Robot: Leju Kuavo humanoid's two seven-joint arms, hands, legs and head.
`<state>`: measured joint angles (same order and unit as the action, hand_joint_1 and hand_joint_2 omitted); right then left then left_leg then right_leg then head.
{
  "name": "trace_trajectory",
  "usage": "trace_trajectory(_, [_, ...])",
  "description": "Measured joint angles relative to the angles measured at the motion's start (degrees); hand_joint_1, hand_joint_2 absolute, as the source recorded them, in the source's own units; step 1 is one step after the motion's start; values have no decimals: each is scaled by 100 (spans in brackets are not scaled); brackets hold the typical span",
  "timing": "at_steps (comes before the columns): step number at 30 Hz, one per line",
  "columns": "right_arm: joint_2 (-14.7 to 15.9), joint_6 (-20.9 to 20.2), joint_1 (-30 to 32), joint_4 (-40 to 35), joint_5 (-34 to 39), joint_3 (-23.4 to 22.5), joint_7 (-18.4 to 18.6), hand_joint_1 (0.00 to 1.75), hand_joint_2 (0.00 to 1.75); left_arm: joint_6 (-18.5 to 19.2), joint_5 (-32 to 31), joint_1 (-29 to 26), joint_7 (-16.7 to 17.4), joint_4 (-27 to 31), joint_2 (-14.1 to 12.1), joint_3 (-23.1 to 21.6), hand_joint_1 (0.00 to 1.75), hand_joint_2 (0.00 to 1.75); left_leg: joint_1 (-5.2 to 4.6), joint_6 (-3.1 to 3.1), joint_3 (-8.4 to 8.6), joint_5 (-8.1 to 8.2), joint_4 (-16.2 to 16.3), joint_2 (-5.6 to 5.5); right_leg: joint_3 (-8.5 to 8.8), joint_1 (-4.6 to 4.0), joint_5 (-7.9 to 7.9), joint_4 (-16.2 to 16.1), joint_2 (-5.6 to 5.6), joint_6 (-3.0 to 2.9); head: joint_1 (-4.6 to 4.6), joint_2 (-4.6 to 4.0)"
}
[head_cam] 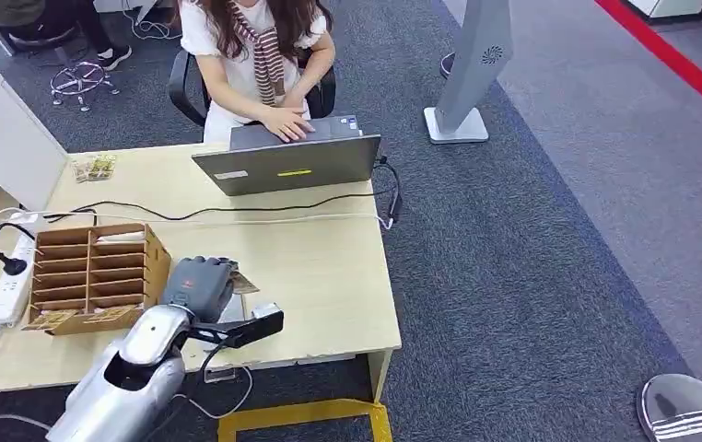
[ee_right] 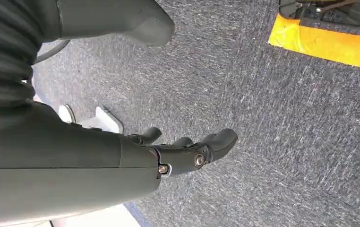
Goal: Pass the card to the sensor for recognition and then transmit it.
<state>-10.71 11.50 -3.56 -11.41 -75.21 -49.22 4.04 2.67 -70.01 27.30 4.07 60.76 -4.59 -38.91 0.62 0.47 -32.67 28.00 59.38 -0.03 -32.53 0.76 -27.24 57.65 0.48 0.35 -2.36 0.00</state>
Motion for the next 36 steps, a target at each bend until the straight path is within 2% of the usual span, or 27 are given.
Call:
trace_trajectory(5, [0,0,0,0,-18,0,11,0,175,90,2,33,66,-157,-26,-76,175,175,0,0,-1,0,0,0,0,0,0,0,0,0,-2,0])
trace_trajectory(11, [0,28,0,0,-33,0,11,0,175,149,-179,113,299,-338,-52,-166,175,175,0,0,-1,0,0,-2,1,0,0,0,-1,0,-2,0])
trace_trajectory(36, [0,63,-1,0,-77,0,15,0,175,442,-251,360,415,-743,-52,-260,175,175,0,-3,9,-3,-1,-2,12,0,1,1,-2,1,0,0])
